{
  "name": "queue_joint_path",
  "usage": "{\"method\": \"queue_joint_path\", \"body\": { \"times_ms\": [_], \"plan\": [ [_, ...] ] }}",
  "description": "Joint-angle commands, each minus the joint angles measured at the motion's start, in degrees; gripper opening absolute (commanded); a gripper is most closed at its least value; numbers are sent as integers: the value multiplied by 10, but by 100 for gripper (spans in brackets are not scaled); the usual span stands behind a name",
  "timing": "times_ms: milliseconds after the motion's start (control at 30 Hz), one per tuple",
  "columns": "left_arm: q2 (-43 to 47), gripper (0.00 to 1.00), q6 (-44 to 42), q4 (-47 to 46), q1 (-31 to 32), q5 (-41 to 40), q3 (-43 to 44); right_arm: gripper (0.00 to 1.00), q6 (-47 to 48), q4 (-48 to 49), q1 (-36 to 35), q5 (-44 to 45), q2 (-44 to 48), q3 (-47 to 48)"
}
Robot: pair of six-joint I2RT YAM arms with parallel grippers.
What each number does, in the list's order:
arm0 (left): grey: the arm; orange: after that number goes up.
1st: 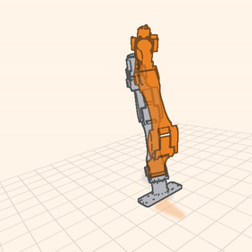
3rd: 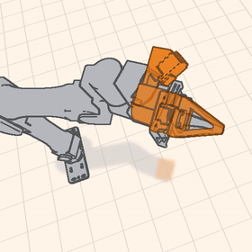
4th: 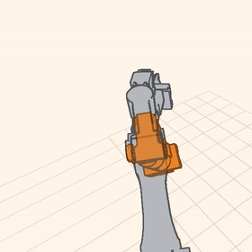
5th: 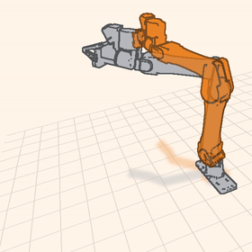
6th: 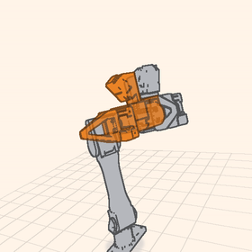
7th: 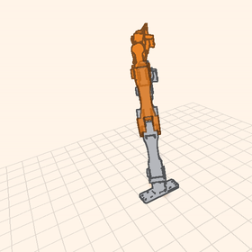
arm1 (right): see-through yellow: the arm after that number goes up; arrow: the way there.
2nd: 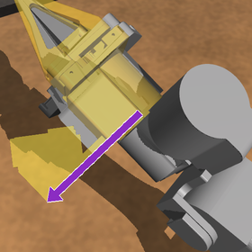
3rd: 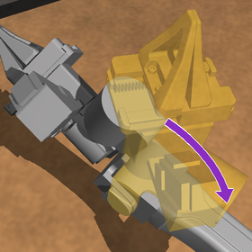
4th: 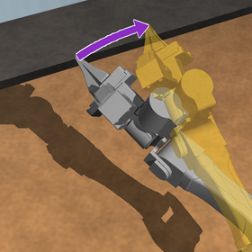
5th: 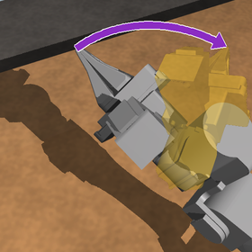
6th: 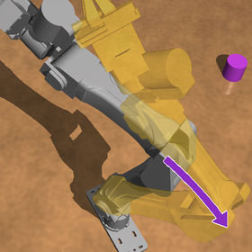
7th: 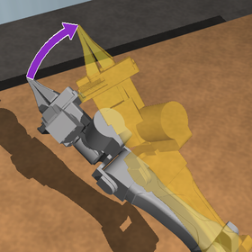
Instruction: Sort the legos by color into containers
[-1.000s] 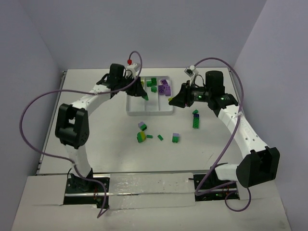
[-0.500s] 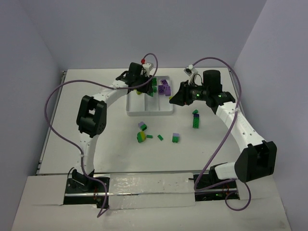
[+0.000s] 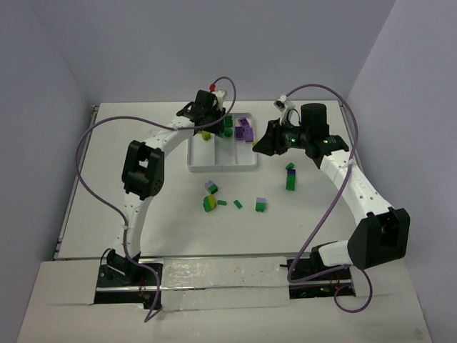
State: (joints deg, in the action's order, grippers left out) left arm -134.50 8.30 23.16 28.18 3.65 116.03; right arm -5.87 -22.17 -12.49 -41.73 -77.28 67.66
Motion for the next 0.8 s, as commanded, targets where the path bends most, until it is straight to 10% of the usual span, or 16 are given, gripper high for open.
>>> {"method": "queue_joint_path", "body": {
  "times_ms": [0, 300, 500, 767],
  "plan": [
    [-19, 40, -2, 10, -1, -15, 52, 0, 14, -5, 2, 14, 3, 32],
    [-34, 98, 2, 33, -14, -14, 117, 0, 17, -17, 0, 30, 9, 36],
    [70, 99, 82, 65, -67, 101, 152, 0, 45, -22, -41, 92, 2, 46],
    [340, 99, 55, 43, -184, 120, -53, 0, 105, -31, -159, 222, -113, 113]
  ]
}}
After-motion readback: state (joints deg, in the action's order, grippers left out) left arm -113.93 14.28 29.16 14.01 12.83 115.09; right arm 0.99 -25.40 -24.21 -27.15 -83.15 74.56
